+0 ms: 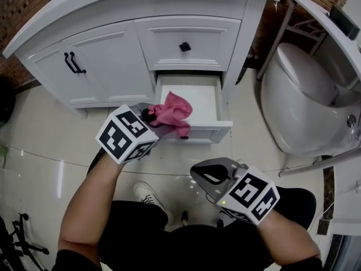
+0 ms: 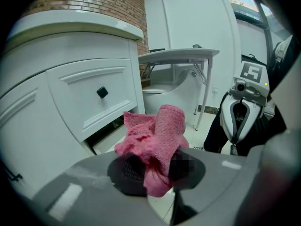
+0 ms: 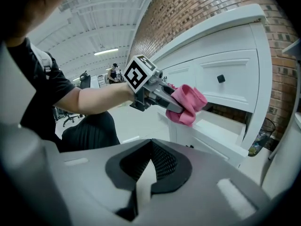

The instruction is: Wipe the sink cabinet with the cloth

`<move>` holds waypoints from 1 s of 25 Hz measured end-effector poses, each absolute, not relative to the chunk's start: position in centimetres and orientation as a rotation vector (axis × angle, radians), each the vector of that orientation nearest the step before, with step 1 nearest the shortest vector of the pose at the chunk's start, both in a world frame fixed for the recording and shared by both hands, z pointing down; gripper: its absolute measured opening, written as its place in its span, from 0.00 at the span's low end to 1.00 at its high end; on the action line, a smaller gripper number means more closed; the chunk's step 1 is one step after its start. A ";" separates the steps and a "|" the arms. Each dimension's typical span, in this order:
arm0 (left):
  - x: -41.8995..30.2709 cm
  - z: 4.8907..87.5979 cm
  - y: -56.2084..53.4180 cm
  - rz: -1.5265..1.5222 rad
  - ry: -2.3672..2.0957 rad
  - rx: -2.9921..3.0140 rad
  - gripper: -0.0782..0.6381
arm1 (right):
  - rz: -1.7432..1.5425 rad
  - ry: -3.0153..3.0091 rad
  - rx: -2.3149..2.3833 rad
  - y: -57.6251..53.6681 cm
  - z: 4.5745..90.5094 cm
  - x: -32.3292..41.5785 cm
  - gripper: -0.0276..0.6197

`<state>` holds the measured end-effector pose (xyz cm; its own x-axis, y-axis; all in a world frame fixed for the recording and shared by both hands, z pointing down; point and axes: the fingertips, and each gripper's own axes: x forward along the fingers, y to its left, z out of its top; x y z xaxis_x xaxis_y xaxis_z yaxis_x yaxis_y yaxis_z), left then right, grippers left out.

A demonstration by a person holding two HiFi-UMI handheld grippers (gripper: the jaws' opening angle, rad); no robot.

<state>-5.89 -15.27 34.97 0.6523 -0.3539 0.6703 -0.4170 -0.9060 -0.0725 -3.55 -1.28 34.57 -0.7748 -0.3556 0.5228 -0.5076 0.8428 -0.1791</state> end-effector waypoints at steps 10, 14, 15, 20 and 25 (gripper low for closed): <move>-13.2 35.1 -16.6 0.996 -0.942 2.668 0.24 | 0.430 -2.539 0.701 -0.9 34.8 -3.3 0.05; -15.3 35.0 -16.5 0.948 -1.026 2.639 0.24 | 0.428 -2.533 0.739 -1.0 34.9 -2.5 0.05; -15.6 35.0 -16.4 0.935 -1.038 2.633 0.24 | 0.428 -2.530 0.744 -0.9 35.0 -2.4 0.05; -16.4 35.2 -16.0 0.895 -1.075 2.610 0.24 | 0.401 -2.522 0.760 -0.8 35.1 -1.9 0.05; -15.3 34.7 -14.7 0.794 -1.082 2.631 0.24 | 0.380 -2.522 0.759 -0.3 34.9 -1.6 0.05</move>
